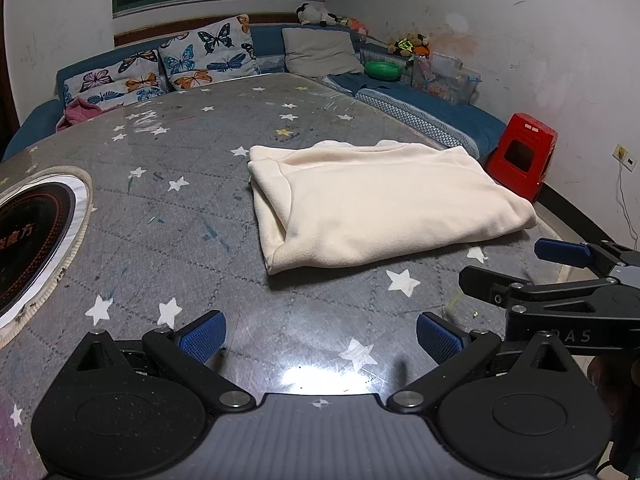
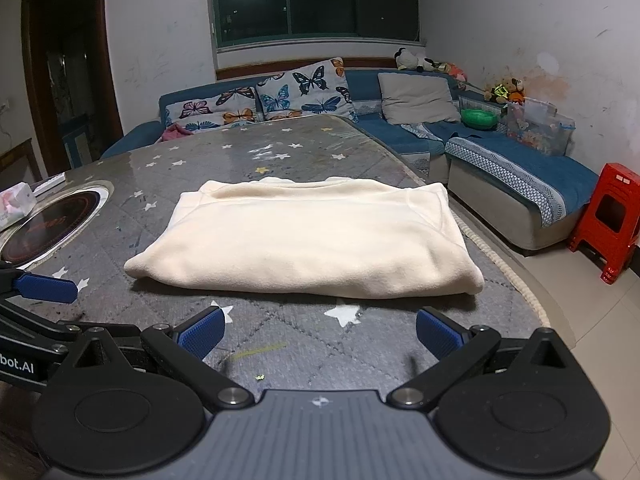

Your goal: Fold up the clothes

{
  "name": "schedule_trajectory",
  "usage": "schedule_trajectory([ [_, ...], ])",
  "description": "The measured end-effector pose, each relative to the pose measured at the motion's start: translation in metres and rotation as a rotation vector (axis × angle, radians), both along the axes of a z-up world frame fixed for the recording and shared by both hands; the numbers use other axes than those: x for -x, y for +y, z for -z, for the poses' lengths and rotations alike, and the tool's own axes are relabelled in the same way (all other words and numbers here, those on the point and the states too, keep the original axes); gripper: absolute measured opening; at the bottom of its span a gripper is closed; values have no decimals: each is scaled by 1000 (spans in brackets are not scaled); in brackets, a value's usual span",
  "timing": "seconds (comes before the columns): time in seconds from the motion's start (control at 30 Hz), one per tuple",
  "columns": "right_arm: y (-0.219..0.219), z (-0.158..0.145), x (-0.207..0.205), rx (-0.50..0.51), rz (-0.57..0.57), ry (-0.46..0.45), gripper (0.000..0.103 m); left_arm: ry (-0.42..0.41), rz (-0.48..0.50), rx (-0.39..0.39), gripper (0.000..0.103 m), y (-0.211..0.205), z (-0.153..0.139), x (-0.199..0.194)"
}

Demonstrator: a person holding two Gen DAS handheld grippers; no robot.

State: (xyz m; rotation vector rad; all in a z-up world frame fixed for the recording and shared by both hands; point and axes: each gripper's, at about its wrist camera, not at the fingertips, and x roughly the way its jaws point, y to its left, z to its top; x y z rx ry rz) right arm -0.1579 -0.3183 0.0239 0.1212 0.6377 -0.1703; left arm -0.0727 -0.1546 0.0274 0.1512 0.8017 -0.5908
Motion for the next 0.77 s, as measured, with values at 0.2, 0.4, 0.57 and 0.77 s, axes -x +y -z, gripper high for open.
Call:
schedule_trajectory([
  [0.2, -1, 1, -1, -5, -2, 0, 103, 4, -2, -3, 103, -1, 1, -2],
  [0.4, -2, 2, -2, -12, -2, 2, 103, 6, -3, -4, 103, -2, 1, -3],
  [0.57, -1, 2, -2, -10, -5, 2, 103, 4, -4, -2, 103, -2, 1, -3],
  [0.77, -1, 1, -2, -9, -8, -2, 103, 2, -5, -1, 103, -2, 1, -3],
])
